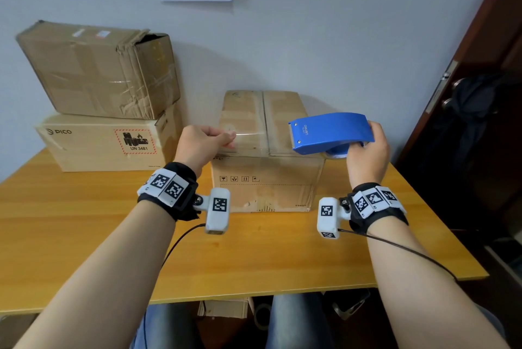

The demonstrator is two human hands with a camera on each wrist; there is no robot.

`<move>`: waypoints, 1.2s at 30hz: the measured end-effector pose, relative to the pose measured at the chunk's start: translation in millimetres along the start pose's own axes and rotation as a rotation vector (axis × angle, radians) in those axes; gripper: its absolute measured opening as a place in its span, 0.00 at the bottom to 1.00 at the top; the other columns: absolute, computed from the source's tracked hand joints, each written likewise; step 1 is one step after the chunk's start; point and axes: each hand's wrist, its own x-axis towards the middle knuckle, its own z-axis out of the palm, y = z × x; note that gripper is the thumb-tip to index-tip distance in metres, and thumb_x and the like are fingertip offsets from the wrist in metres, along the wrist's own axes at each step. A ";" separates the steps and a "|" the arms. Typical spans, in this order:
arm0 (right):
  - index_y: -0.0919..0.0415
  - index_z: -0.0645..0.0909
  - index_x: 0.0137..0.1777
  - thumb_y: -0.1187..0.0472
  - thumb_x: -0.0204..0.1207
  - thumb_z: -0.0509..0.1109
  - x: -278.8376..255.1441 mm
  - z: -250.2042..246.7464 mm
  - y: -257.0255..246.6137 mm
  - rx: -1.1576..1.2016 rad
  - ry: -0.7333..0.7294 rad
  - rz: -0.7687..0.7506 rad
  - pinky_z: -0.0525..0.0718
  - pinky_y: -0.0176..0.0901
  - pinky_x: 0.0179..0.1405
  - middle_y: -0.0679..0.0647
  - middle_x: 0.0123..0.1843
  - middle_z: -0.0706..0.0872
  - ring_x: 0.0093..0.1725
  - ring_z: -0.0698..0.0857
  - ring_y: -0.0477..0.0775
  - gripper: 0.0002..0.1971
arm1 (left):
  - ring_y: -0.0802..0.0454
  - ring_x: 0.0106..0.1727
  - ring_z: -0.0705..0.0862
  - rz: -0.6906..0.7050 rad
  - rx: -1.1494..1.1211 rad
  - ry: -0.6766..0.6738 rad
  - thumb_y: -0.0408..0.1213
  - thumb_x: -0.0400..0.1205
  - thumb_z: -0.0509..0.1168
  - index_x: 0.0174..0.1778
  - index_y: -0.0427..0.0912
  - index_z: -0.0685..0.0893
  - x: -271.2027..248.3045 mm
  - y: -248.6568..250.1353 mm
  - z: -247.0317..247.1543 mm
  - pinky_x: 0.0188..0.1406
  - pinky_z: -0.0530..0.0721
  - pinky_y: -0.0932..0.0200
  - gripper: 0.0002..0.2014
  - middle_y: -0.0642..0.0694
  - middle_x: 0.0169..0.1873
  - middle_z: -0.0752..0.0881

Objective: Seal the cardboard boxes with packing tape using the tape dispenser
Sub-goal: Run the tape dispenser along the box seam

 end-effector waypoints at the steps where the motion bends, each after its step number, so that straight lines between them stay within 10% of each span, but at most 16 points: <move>1: 0.55 0.82 0.63 0.69 0.80 0.65 0.6 -2.4 0.9 0.007 0.014 0.013 0.81 0.44 0.43 0.49 0.53 0.87 0.51 0.85 0.53 0.15 | 0.65 0.39 0.83 0.000 0.004 0.015 0.44 0.76 0.79 0.34 0.41 0.92 1.3 -1.4 -2.2 0.39 0.75 0.64 0.11 0.59 0.31 0.88; 7: 0.59 0.83 0.63 0.70 0.81 0.64 4.5 -15.4 16.9 0.068 0.129 0.103 0.78 0.42 0.46 0.53 0.55 0.88 0.52 0.84 0.51 0.14 | 0.62 0.35 0.78 -0.043 -0.029 0.057 0.45 0.77 0.77 0.40 0.40 0.92 9.9 -13.1 -28.2 0.51 0.76 0.56 0.11 0.55 0.34 0.88; 17: 0.59 0.83 0.65 0.69 0.82 0.65 -1.6 -16.4 20.1 0.141 0.181 0.101 0.76 0.33 0.41 0.50 0.54 0.86 0.52 0.84 0.49 0.14 | 0.65 0.16 0.72 0.091 0.011 0.171 0.48 0.78 0.75 0.35 0.40 0.93 -1.1 -18.5 -18.0 0.26 0.68 0.62 0.14 0.47 0.30 0.89; 36: 0.60 0.84 0.61 0.69 0.81 0.64 -5.9 -17.3 30.5 0.045 0.182 0.180 0.75 0.39 0.41 0.54 0.54 0.88 0.50 0.84 0.54 0.13 | 0.65 0.30 0.82 0.133 -0.006 0.204 0.45 0.81 0.73 0.30 0.49 0.89 -21.3 -25.7 -14.1 0.36 0.79 0.65 0.13 0.60 0.24 0.88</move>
